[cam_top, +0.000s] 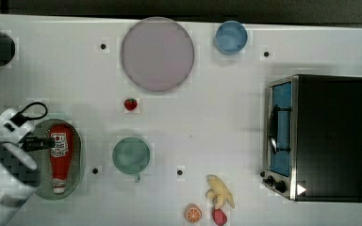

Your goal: Pick ketchup from strainer and place it on the table

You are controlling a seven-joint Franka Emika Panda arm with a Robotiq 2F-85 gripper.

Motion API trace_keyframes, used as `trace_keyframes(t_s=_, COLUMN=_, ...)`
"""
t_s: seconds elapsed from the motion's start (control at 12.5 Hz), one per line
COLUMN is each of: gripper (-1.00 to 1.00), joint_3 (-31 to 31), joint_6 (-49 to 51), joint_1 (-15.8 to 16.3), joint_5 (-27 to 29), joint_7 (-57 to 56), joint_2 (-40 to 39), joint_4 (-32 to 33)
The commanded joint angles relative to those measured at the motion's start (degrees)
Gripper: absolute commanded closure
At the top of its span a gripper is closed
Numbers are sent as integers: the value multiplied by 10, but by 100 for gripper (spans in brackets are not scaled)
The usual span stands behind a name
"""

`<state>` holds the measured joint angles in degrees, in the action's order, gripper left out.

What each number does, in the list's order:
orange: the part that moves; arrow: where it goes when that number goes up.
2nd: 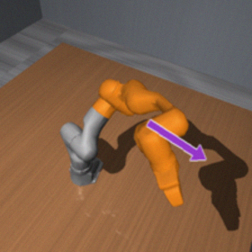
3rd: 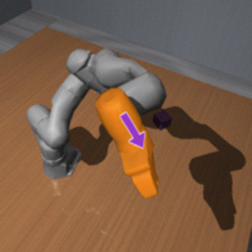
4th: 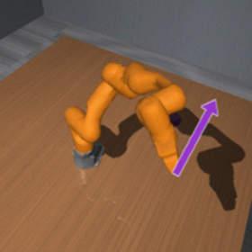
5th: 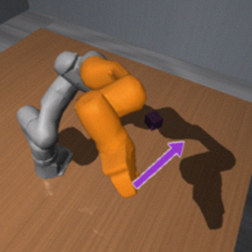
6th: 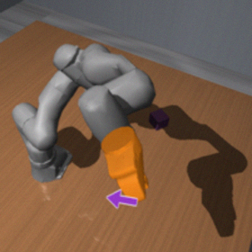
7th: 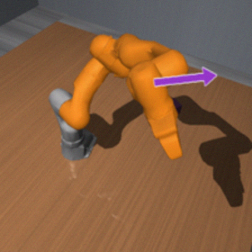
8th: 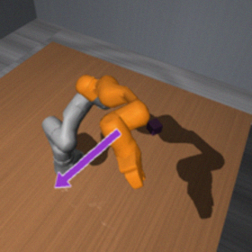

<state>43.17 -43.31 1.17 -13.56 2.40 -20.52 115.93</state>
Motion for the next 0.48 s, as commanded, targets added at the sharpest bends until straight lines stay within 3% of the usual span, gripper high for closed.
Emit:
trace_keyframes(t_s=0.08, gripper=-100, joint_3=-11, joint_6=-57, joint_1=-5, joint_5=-29, joint_7=73, joint_2=-42, joint_4=23)
trace_keyframes(t_s=0.48, gripper=-100, joint_3=-30, joint_6=-127, joint_1=7, joint_5=-136, joint_7=144, joint_2=-140, joint_4=22)
